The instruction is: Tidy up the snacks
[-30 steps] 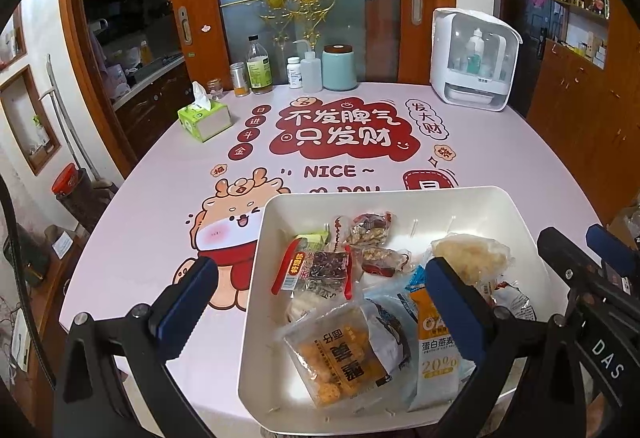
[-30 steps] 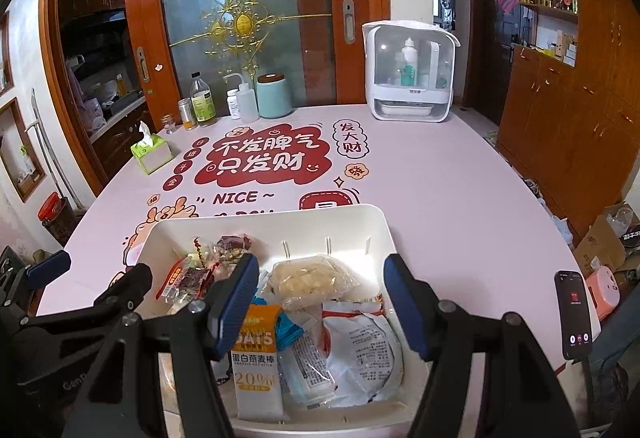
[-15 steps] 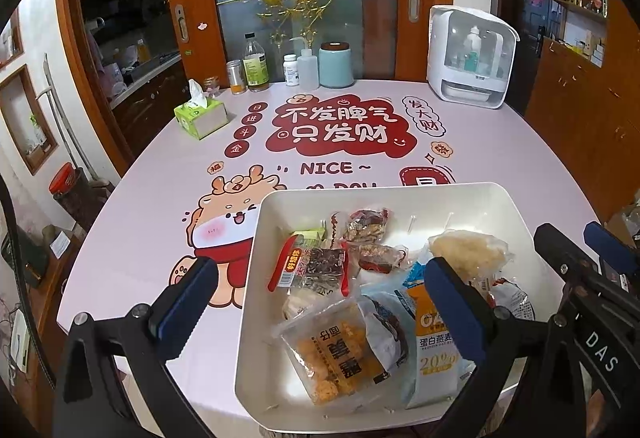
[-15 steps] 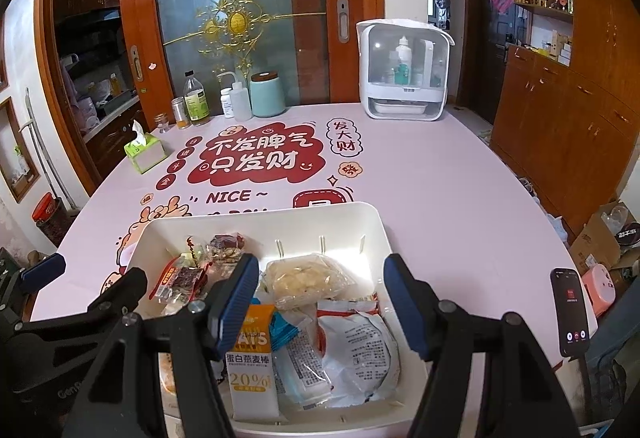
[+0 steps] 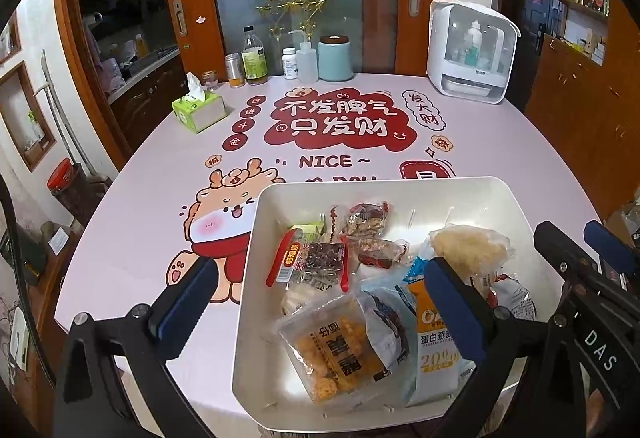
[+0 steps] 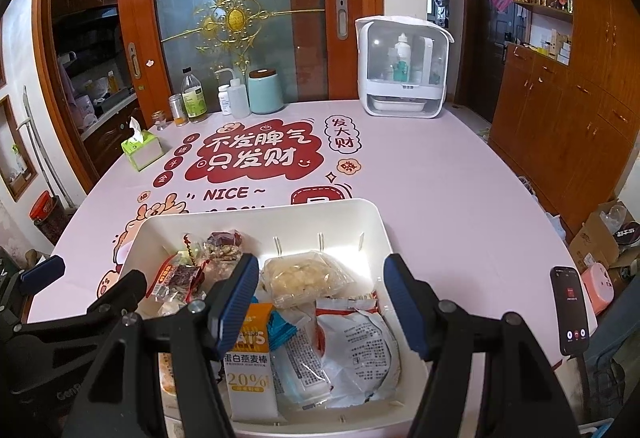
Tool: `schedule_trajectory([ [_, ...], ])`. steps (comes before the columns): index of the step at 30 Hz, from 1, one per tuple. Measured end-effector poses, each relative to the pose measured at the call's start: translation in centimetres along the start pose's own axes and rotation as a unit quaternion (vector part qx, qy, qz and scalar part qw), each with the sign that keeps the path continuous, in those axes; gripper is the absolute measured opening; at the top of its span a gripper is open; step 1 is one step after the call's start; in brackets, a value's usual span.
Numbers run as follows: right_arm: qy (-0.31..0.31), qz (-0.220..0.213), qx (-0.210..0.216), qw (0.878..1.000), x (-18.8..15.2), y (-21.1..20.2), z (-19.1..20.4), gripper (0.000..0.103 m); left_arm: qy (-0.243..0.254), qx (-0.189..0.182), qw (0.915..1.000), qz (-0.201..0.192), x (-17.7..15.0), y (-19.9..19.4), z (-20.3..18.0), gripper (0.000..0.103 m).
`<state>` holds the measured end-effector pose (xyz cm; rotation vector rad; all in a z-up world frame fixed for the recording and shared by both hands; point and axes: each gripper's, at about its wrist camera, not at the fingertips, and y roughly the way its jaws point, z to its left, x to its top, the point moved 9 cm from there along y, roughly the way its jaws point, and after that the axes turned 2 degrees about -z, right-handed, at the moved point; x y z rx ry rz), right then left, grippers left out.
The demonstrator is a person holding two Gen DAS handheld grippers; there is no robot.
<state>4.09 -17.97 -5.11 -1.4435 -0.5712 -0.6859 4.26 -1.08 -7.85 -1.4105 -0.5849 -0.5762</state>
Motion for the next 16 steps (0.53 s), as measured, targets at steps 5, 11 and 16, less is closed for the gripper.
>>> schedule_trajectory([
  [5,0.004,0.004,-0.001,1.0,-0.3,0.3,0.0,0.066,0.0,-0.001,1.0,0.003,-0.3,0.2,0.0,0.102],
  [11,0.007,0.015,-0.004,1.0,-0.5,0.8,0.3,0.066,0.002,-0.003,0.9999,0.011,-0.4,0.7,0.1,0.102],
  [16,0.006,0.017,-0.007,1.0,-0.5,1.1,0.5,0.066,-0.001,-0.009,0.9997,0.022,-0.5,1.3,0.2,0.102],
])
